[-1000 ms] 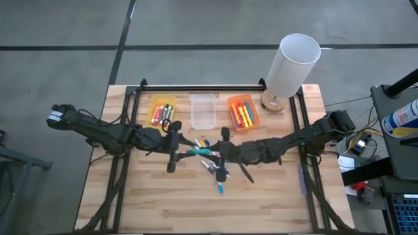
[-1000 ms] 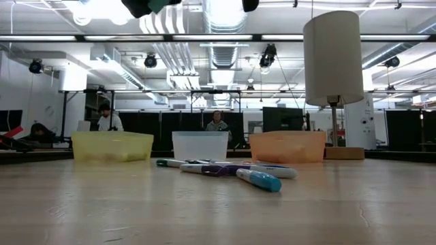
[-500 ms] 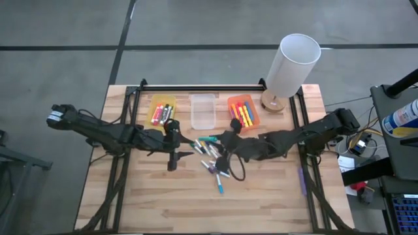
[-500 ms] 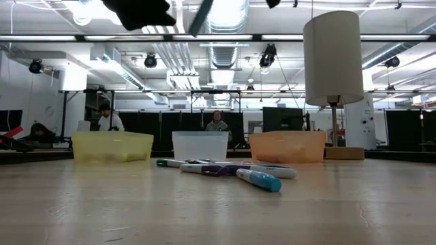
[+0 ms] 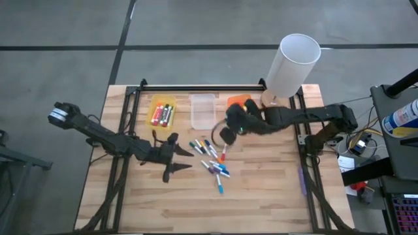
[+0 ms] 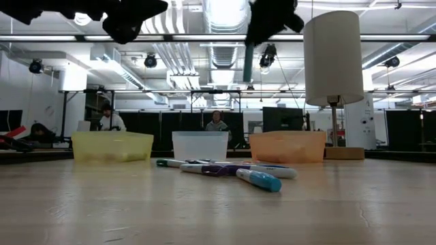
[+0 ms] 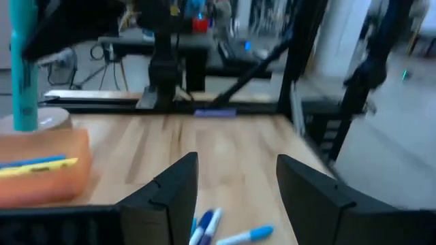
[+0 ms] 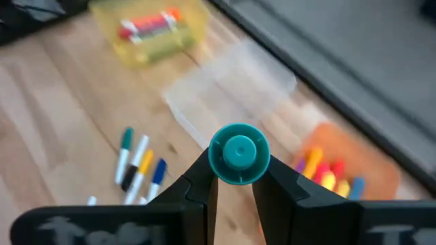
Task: Pick & Place Markers
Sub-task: Put the large light blue highlighter pen into the orange bin
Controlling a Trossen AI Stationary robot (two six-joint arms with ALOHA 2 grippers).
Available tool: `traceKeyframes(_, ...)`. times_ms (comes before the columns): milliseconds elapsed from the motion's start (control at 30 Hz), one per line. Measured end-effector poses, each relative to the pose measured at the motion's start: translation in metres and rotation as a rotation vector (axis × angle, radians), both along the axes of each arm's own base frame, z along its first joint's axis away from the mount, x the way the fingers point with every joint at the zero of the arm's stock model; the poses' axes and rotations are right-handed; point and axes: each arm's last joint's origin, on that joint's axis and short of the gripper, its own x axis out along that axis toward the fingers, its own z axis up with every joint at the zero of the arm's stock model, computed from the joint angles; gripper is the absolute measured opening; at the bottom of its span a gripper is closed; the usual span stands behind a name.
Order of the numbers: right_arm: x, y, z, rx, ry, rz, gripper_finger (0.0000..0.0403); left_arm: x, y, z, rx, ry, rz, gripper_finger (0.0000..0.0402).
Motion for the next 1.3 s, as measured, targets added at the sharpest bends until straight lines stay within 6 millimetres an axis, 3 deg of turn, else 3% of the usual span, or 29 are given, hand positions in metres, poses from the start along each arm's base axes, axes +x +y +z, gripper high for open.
traceKeyframes(167, -0.006, -0.039, -0.005, 0.109, 0.061, -0.066, 0.0070, -0.003, -0.002, -0.003, -0.195, 0.005, -0.040, 0.0193)
traceKeyframes(433, -0.026, -0.105, -0.012, 0.384, 0.097, -0.168, 0.0070, -0.007, -0.015, 0.001, -0.146, -0.032, -0.169, 0.0193)
traceKeyframes(633, -0.037, -0.140, -0.025, 0.499, 0.154, -0.229, 0.0070, -0.012, -0.025, 0.002, -0.130, -0.041, -0.228, 0.0193)
traceKeyframes(800, -0.035, -0.159, -0.044, 0.543, 0.208, -0.285, 0.0070, -0.013, -0.028, 0.005, -0.096, -0.070, -0.245, 0.0193)
traceKeyframes(1100, -0.026, -0.184, -0.097, 0.661, 0.401, -0.329, 0.0070, -0.014, -0.029, 0.005, -0.098, -0.068, -0.263, 0.0193)
traceKeyframes(1300, -0.018, -0.191, -0.111, 0.673, 0.438, -0.312, 0.0075, -0.014, -0.029, 0.006, -0.098, -0.068, -0.263, 0.0193)
